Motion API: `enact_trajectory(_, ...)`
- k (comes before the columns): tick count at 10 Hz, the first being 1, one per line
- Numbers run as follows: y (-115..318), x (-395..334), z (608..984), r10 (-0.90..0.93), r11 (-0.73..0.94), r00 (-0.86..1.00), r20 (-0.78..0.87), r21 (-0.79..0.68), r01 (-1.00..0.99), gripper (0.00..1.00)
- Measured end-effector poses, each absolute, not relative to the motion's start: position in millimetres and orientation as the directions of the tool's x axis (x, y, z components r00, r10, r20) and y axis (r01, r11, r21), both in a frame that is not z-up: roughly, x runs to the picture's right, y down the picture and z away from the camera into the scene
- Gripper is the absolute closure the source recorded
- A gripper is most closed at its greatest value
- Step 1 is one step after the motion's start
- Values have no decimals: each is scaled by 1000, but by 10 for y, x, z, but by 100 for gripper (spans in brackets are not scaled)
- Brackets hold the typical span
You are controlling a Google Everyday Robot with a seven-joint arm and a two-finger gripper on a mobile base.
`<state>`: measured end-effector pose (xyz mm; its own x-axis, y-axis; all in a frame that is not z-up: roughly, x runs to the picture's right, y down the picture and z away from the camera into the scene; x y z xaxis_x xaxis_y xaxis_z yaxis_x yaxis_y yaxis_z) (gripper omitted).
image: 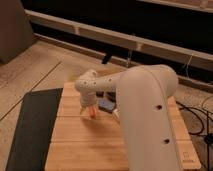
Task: Drag the pepper across the table
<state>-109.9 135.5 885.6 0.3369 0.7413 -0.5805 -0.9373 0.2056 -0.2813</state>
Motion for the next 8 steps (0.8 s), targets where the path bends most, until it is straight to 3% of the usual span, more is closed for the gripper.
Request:
enact_trajectory(2, 1400, -1160, 8914, 730, 201, 342, -591, -292, -935, 40)
enact_trajectory(8, 1430, -1082, 8964, 711, 199, 339, -616, -285, -937, 98)
